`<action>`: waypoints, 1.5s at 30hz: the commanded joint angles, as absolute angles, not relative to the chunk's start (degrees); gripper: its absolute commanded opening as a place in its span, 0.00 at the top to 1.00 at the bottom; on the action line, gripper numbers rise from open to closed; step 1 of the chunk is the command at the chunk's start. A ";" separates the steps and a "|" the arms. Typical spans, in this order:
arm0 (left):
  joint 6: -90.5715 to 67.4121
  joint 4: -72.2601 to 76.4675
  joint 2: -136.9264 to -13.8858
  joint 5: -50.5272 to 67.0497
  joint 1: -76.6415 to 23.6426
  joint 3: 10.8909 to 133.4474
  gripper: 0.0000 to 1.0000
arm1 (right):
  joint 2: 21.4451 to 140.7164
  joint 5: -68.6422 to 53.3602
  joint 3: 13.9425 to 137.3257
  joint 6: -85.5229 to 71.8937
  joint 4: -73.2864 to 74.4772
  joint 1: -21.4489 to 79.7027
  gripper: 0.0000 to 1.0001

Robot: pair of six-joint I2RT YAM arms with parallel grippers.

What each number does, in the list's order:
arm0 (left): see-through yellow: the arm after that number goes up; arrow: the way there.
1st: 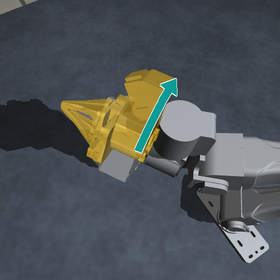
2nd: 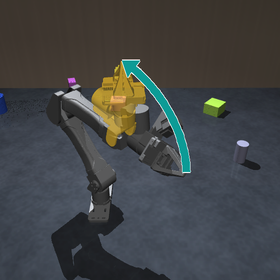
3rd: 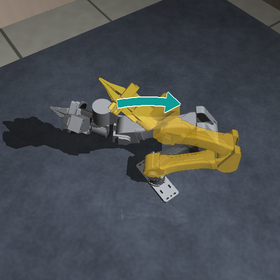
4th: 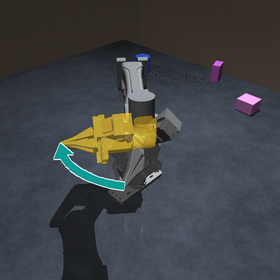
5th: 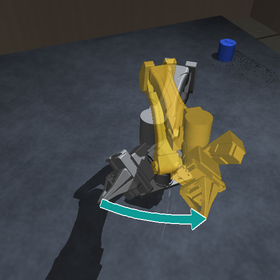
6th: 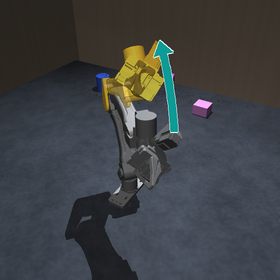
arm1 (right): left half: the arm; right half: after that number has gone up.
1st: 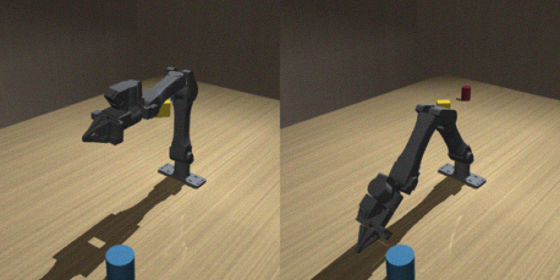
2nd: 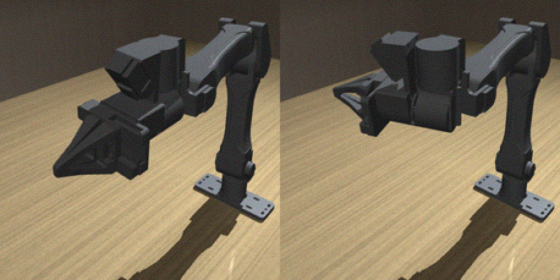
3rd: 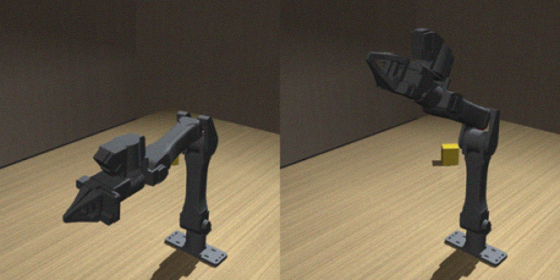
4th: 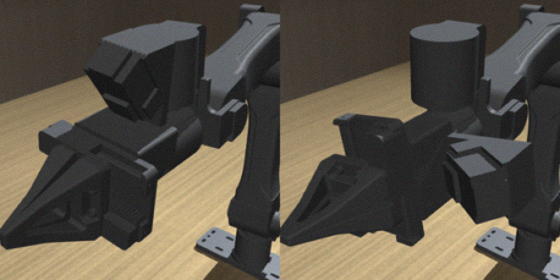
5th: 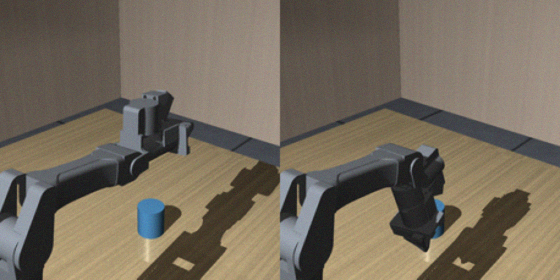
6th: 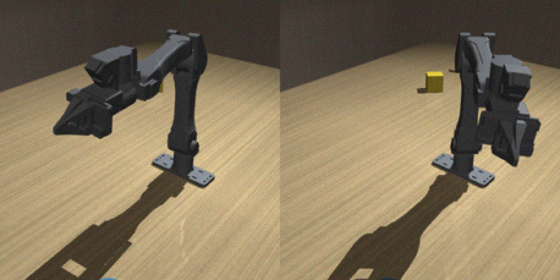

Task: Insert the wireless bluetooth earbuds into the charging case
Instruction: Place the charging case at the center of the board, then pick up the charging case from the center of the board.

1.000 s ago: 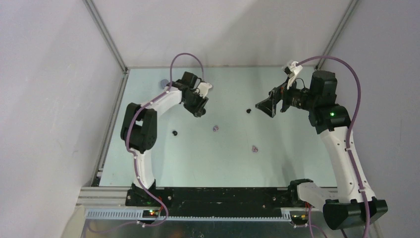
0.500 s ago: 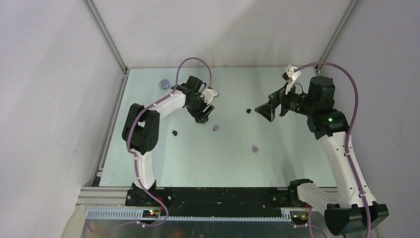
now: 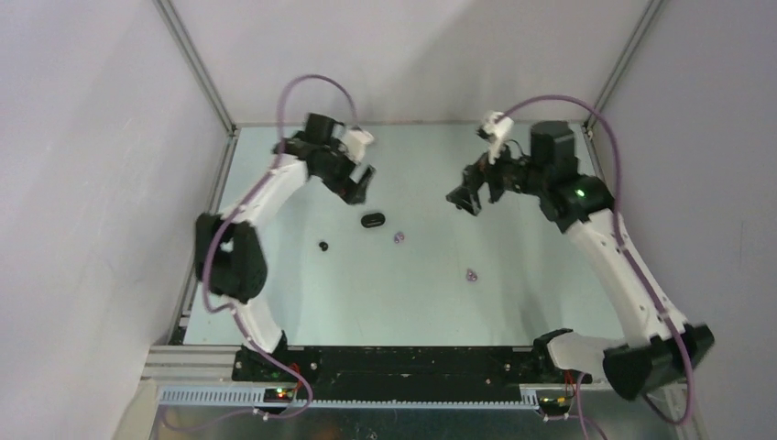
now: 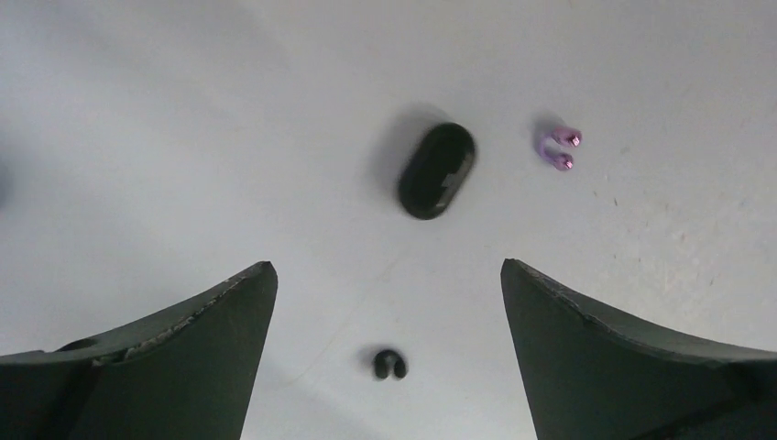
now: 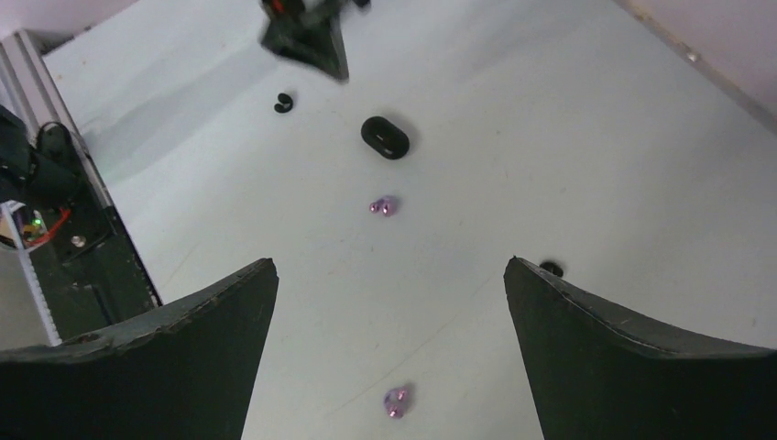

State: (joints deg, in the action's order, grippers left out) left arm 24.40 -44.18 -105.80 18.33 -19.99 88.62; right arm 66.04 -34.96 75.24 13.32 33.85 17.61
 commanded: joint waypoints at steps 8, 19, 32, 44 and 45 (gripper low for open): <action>7.25 -25.48 -83.49 23.19 4.49 78.47 0.01 | 104.47 -17.96 107.30 24.97 47.71 32.46 0.00; 8.83 -17.03 -69.08 17.70 5.38 66.32 0.01 | 130.65 -5.79 124.89 27.02 47.76 42.79 0.00; 7.19 -17.61 -72.05 18.77 5.53 66.55 0.01 | 136.74 -4.42 123.66 43.02 47.46 44.15 0.00; 6.91 -17.99 -73.51 18.06 5.56 66.54 0.01 | 139.31 -10.21 123.70 50.81 47.43 43.41 0.11; 6.87 -18.09 -73.90 18.04 5.55 66.63 0.01 | 139.53 -11.14 124.02 51.11 47.44 43.46 0.12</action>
State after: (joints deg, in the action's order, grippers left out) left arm 7.51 -18.92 -73.08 18.17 5.28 64.95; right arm 138.80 -7.55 122.30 47.55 47.75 43.13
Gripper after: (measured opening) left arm 0.994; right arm 0.898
